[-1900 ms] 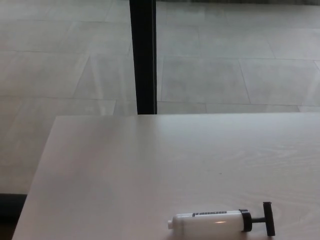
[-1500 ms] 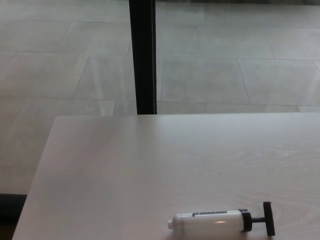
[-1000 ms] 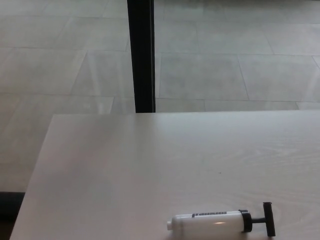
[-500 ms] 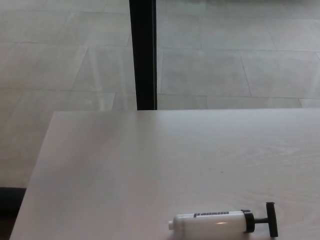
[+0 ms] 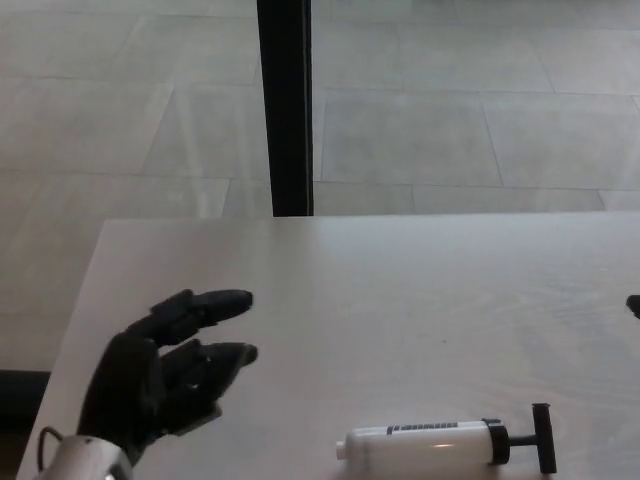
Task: The robot uses its left hand to lift the air pump kept on the middle of the desk and use the right hand to pull out the handle
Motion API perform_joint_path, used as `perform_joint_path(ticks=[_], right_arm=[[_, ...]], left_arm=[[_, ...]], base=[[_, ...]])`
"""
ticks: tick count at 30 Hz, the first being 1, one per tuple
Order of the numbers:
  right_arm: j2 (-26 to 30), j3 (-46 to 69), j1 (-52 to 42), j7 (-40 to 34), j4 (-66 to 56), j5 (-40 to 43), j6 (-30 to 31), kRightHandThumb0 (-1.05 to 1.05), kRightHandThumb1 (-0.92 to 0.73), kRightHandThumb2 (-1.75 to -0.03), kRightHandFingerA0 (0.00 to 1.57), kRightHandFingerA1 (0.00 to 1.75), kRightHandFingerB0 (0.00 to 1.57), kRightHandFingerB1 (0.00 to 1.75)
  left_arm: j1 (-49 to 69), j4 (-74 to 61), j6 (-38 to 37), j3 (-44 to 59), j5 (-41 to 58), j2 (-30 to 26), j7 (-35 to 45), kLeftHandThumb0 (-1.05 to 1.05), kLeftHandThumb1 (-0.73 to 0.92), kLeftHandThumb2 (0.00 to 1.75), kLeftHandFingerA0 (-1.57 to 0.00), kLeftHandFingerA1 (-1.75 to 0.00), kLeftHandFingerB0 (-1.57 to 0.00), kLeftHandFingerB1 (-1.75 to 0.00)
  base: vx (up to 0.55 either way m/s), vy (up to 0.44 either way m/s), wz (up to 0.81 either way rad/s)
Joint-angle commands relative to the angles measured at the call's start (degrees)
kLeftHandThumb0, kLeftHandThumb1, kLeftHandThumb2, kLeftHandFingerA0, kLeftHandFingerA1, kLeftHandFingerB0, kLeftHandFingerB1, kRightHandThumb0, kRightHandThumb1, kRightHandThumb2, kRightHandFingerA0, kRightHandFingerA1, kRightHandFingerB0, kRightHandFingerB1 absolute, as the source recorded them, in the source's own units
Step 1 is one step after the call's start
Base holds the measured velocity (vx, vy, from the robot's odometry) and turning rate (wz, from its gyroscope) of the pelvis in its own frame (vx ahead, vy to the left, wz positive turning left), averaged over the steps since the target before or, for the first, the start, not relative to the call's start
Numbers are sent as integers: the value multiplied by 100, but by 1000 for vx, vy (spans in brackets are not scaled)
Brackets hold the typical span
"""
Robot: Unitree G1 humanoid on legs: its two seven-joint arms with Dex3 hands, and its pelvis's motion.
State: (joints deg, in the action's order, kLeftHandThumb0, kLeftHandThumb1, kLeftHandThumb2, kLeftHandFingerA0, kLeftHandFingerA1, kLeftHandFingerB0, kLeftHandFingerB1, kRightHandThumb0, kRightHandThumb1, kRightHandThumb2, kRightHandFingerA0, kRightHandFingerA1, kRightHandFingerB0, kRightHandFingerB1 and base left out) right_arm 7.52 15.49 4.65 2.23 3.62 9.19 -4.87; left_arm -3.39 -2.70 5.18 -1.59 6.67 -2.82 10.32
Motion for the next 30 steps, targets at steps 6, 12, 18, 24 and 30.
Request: perform_joint_path(ticks=[6,12,18,24,30], right_arm=[[-366,-374,-38,-642,-542,-478,766,-64,-67,-103,56,75,36,55],[-395,-360,-49,-670,-546,-447,790,-68,-82,-64,61,79,47,46],[-406,-261,-30,-782,-661,-386,954,-69,-80,-64,63,78,51,46],[-512,-173,61,-932,-657,-300,917,-65,-81,-64,63,81,54,47],[-543,-188,68,-945,-632,-317,848,-65,-81,-64,64,81,54,47]], left_arm=[[-665,-631,1329,-1798,-2243,-121,-657,-55,67,59,-59,-71,-54,-57],[-870,-618,1490,-2289,-2892,-330,-698,-54,63,58,-59,-70,-56,-56],[-1327,-858,2580,-3055,-4255,-795,-188,-79,76,62,-13,-50,-19,-35],[-1713,-634,3636,-4046,-5319,-424,99,-88,57,98,0,-28,-9,-32],[-1954,61,3896,-4869,-6273,-319,222,-98,62,103,0,-24,-1,-17]], base=[[0,0,0],[0,0,0],[0,0,0],[0,0,0],[0,0,0]])
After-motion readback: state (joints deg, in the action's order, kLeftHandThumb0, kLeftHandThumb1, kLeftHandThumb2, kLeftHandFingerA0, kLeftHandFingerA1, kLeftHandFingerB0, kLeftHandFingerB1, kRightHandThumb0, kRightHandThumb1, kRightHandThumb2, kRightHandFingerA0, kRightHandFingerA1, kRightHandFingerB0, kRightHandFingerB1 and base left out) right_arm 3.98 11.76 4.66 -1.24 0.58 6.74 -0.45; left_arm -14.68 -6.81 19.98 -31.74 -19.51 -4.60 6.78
